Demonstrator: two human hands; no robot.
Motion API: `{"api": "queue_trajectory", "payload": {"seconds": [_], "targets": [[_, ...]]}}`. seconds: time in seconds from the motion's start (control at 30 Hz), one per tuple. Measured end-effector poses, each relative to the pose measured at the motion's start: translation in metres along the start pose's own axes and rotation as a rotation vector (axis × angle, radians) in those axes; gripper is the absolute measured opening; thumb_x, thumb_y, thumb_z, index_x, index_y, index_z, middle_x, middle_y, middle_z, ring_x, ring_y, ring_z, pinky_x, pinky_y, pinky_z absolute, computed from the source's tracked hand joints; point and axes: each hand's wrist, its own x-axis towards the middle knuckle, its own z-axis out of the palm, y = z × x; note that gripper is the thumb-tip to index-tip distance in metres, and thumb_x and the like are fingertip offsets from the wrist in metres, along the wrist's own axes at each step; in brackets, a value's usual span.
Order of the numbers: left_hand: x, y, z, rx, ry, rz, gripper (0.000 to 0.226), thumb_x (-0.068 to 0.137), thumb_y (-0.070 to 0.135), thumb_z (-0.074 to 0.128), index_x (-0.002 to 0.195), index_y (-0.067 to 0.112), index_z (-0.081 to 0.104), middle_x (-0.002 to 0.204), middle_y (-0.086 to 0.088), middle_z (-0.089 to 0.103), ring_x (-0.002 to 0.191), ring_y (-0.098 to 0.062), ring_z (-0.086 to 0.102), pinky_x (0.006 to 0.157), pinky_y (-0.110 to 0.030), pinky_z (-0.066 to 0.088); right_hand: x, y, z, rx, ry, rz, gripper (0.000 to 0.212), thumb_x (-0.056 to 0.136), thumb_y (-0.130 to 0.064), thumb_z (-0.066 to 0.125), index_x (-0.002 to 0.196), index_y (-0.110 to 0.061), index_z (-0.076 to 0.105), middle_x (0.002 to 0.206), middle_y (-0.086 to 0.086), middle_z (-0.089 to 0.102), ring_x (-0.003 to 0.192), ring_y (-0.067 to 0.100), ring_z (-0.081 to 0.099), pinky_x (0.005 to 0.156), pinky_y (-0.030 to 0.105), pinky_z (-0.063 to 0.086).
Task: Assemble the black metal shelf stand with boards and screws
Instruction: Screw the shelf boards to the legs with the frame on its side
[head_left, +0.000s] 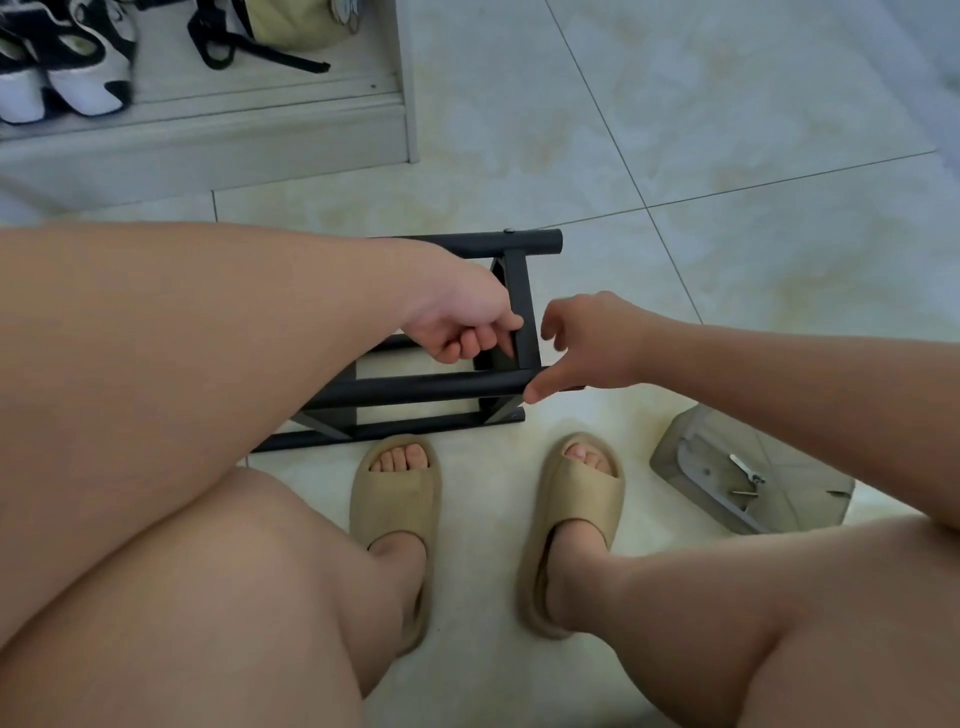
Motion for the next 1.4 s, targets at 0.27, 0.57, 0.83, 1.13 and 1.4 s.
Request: {"api": "queue_trajectory", "payload": {"seconds": [0.27, 0.57, 0.83, 1.13, 1.4], "targets": [[0.003, -0.005, -0.007, -0.048, -0.079, -0.013, 0.031, 0.107, 0.030, 0.038, 0.111, 0.015, 0.065, 0.051, 0.008, 0.028, 0.041, -0.009, 0.029, 0.051, -0.022, 0.027, 0.010, 0.007, -0.003, -0.283, 0.151, -0.211, 0.155, 0.049, -0.091, 0.068, 0.157, -0.023, -0.020, 0.166, -0.002, -0.010, 0.153, 0.028, -0.021, 0.124, 0.053, 0.002], [0.013, -0.006, -0.019, -0.049, -0.169, -0.025, 0.026, 0.106, 0.031, 0.043, 0.106, 0.016, 0.065, 0.054, 0.008, 0.027, 0.044, -0.009, 0.030, 0.054, -0.021, 0.027, 0.025, 0.004, -0.010, -0.349, 0.065, -0.254, 0.161, 0.046, -0.096, 0.063, 0.154, -0.019, -0.028, 0.160, 0.004, -0.038, 0.149, 0.027, -0.033, 0.121, 0.051, -0.012], [0.018, -0.007, -0.028, -0.109, -0.090, 0.006, 0.023, 0.103, 0.020, 0.048, 0.103, 0.011, 0.069, 0.072, 0.000, 0.060, 0.054, -0.009, 0.053, 0.052, -0.020, 0.040, 0.031, 0.003, -0.018, -0.310, 0.009, -0.242, 0.161, 0.046, -0.095, 0.065, 0.153, -0.023, -0.030, 0.158, 0.000, -0.041, 0.147, 0.022, -0.035, 0.121, 0.050, -0.013], [0.020, -0.016, -0.029, -0.251, -0.035, 0.003, 0.047, 0.101, -0.011, 0.023, 0.133, 0.002, 0.054, 0.120, -0.008, 0.058, 0.089, -0.012, 0.065, 0.077, -0.021, 0.054, 0.030, 0.003, -0.017, -0.294, 0.000, -0.243, 0.161, 0.044, -0.096, 0.064, 0.153, -0.024, -0.031, 0.158, -0.002, -0.042, 0.147, 0.020, -0.037, 0.122, 0.051, -0.013], [0.015, -0.019, -0.028, -0.313, -0.078, 0.069, 0.034, 0.105, -0.001, 0.036, 0.137, -0.002, 0.047, 0.099, -0.010, 0.071, 0.085, -0.014, 0.073, 0.077, -0.025, 0.060, 0.030, 0.004, -0.018, -0.293, -0.004, -0.239, 0.161, 0.045, -0.096, 0.064, 0.153, -0.025, -0.031, 0.157, -0.003, -0.043, 0.147, 0.020, -0.037, 0.122, 0.051, -0.013]]}}
